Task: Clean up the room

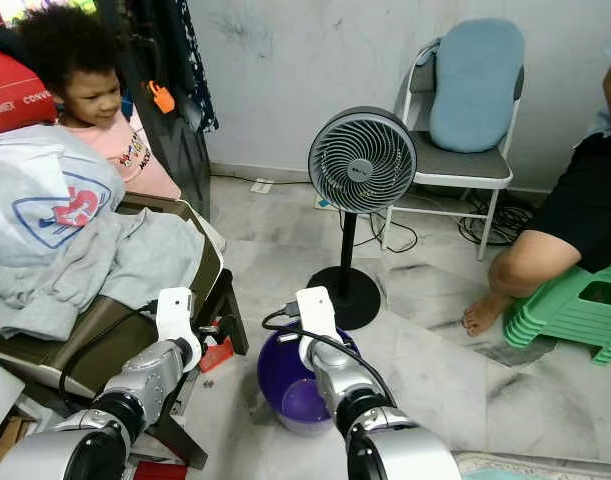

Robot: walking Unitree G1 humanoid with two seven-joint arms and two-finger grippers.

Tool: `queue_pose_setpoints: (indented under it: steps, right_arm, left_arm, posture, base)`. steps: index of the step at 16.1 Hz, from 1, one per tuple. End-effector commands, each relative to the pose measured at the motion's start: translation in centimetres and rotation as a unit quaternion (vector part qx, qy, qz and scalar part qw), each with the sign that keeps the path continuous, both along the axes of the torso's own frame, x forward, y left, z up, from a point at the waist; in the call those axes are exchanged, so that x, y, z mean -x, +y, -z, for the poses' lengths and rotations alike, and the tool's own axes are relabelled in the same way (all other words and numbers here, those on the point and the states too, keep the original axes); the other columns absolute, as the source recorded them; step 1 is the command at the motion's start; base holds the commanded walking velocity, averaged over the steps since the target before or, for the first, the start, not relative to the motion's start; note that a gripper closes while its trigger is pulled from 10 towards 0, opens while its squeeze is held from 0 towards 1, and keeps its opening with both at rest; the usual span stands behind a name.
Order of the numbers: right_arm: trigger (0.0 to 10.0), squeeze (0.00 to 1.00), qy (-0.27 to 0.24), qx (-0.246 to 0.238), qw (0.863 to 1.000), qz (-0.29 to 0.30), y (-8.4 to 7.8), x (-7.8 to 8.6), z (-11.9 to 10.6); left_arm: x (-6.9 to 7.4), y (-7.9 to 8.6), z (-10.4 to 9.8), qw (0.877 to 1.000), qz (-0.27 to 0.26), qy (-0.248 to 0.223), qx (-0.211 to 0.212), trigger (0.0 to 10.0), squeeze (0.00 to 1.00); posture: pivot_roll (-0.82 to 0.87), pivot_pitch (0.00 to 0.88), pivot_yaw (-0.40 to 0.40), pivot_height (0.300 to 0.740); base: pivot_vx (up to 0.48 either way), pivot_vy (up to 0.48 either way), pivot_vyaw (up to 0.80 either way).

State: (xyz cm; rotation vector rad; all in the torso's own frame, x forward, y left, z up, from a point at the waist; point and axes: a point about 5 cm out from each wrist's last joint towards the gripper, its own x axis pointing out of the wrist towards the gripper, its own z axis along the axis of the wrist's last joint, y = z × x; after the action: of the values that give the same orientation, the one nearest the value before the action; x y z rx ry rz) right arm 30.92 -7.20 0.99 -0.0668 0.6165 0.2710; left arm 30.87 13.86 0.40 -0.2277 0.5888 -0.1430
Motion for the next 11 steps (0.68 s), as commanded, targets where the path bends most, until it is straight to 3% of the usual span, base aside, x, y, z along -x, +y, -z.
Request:
queue_pose_setpoints:
  steps: [1,3,11]
  right_arm:
    - [10.0,0.0,-0.004,-0.001,1.0,-0.006,0.3,-0.27,-0.35]
    - [10.0,0.0,-0.004,-0.002,1.0,-0.004,0.28,-0.28,-0.37]
    - [10.0,0.0,-0.002,-0.001,1.0,-0.004,0.24,-0.27,-0.34]
  left_arm:
    - [-0.03,0.27,-0.04,1.0,0.0,-0.001,-0.001,10.0,0.0]
    - [-0.06,0.22,-0.08,1.0,0.0,-0.002,0.003,10.0,0.0]
    - [-0.07,0.18,-0.09,1.0,0.001,-0.002,0.003,10.0,0.0]
  posture:
    - [-0.07,0.007,0.035,0.74]
    - [-0.07,0.006,0.036,0.74]
    - [-0.07,0.003,0.035,0.74]
  base:
    - [0.0,0.0,0.0]
    - [0.0,0.0,0.0]
    - [0.281,0.0,0.0]
